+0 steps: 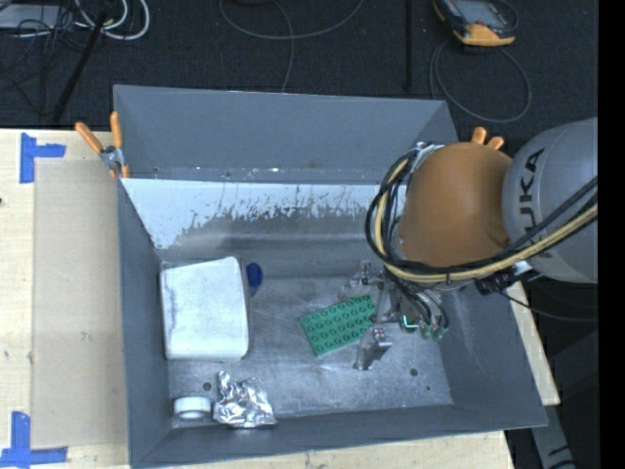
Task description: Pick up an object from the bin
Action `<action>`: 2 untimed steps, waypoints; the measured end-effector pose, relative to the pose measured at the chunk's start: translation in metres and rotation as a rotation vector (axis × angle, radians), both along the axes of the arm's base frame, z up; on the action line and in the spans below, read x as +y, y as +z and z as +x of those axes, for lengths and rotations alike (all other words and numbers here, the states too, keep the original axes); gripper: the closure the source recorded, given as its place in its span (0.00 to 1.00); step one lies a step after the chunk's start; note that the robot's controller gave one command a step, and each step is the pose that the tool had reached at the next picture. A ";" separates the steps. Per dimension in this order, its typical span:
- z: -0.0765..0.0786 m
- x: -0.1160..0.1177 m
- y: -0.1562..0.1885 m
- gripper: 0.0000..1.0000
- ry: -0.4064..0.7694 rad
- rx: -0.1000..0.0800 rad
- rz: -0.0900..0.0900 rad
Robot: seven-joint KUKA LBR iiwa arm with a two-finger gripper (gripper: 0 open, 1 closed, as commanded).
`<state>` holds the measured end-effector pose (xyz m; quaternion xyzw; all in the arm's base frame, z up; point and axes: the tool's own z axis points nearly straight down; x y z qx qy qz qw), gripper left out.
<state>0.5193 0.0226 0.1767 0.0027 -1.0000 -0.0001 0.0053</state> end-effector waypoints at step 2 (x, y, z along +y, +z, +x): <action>0.002 -0.013 -0.092 1.00 -0.193 -0.036 0.001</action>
Offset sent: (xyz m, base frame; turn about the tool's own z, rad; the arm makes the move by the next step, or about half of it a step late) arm -0.0053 -0.0133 -0.0985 0.1936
